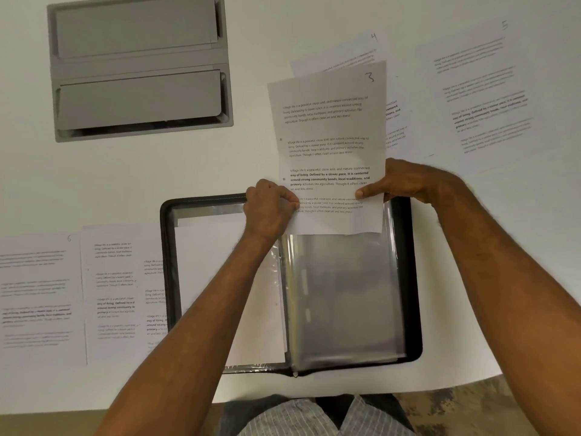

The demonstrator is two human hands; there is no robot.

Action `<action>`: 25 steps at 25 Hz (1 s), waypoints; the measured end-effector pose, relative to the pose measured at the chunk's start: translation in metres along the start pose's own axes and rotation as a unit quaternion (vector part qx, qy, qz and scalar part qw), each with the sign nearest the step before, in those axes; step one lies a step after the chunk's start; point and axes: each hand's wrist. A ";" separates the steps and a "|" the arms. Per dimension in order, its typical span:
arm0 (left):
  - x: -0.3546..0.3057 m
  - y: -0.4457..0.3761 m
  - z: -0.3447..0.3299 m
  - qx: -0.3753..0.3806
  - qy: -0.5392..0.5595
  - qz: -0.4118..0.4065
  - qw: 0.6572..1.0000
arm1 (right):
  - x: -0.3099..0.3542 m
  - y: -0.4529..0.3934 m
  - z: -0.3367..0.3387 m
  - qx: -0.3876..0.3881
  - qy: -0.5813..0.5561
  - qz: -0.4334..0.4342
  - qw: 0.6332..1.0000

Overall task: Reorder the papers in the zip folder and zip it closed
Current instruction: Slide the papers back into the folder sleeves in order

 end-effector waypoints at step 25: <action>0.001 -0.001 0.017 -0.055 0.268 0.047 0.961 | 0.006 0.001 -0.021 -0.221 -0.129 0.105 0.961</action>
Point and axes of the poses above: each hand's wrist, its own y-axis away from the middle knuckle, its own z-axis out of the back of the hand, x = y × z, and after that the axes turned 7 degrees about x, right-handed
